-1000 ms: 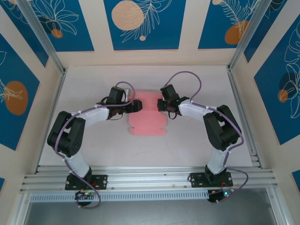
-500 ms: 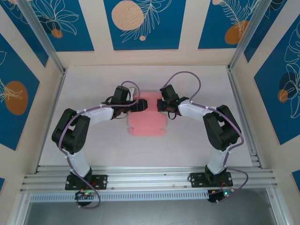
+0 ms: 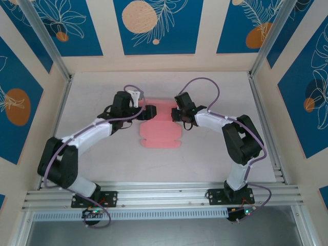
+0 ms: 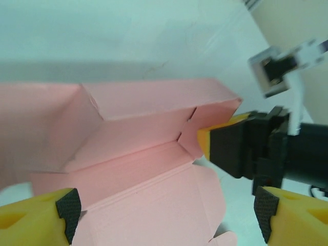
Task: Fold the paper box
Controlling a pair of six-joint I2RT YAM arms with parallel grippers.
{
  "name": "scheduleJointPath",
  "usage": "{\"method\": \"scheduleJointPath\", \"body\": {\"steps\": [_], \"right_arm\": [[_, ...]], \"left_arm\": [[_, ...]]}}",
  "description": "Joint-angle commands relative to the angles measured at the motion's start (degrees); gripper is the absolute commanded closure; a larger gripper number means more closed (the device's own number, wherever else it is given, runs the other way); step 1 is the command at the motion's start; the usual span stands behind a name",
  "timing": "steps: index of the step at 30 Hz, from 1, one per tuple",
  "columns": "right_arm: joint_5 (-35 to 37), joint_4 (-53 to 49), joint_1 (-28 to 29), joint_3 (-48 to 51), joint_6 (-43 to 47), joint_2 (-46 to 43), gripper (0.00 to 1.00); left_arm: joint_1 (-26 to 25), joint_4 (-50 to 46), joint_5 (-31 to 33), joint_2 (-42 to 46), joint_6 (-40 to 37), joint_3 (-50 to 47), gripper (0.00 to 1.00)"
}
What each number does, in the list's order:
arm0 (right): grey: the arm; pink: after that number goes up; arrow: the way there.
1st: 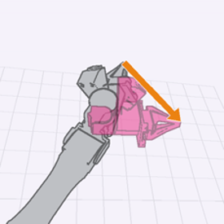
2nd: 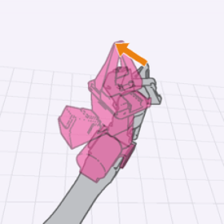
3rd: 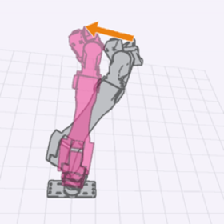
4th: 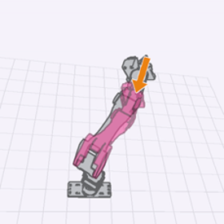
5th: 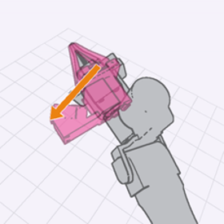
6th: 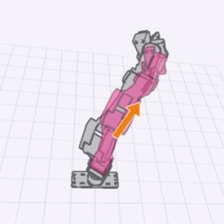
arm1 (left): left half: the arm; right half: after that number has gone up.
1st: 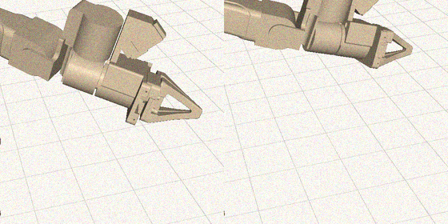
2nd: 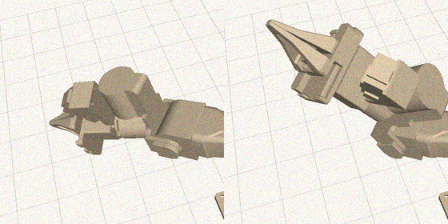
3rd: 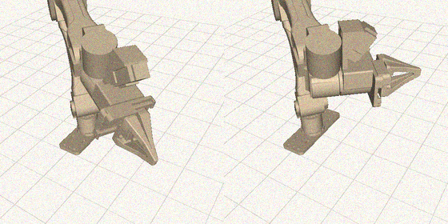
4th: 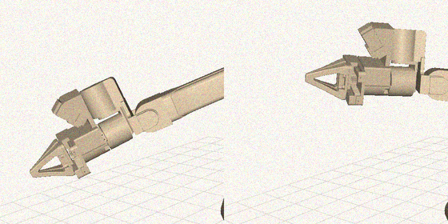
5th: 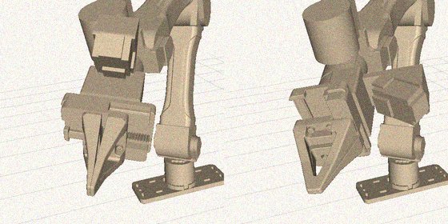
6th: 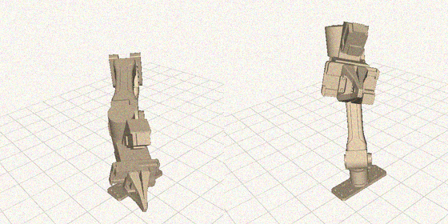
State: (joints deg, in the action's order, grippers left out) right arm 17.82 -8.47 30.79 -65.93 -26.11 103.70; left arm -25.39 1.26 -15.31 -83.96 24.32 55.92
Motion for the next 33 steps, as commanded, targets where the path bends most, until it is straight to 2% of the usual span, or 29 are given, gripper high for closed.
{"method": "scheduleJointPath", "body": {"steps": [1, 6, 10, 14, 17, 21, 33], "right_arm": [[-0.1, 0.5, 0.3, -1.1, -0.9, -0.8, 0.84], [-1.1, 0.6, 0.3, -0.5, -0.4, -1.7, 0.86], [-1.9, 0.7, 0.4, 0.0, 0.1, -2.7, 0.86], [-3.1, 1.1, 0.5, 0.4, 0.8, -3.4, 0.86], [-3.2, 0.8, 0.6, 0.3, 0.8, -3.5, 0.86], [-3.3, 0.8, 0.9, 0.2, 0.9, -3.5, 0.86], [-2.6, -0.4, 0.9, -1.3, 0.8, -2.3, 0.85]], "left_arm": [[2.8, -3.6, 4.2, 5.2, -3.4, -1.5, 0.11], [10.6, -7.0, 8.4, 7.1, -3.8, -1.5, 0.11], [17.5, -4.2, 6.7, 4.2, -1.8, -2.5, 0.14], [21.0, 0.0, 5.1, -0.1, 0.9, -2.7, 0.2], [21.3, 3.4, 3.5, -4.1, 2.4, -2.2, 0.28], [20.9, 10.1, -2.2, -9.5, 4.7, -2.6, 0.35], [14.7, 20.7, -12.9, -18.0, 4.6, -1.3, 0.42]]}}
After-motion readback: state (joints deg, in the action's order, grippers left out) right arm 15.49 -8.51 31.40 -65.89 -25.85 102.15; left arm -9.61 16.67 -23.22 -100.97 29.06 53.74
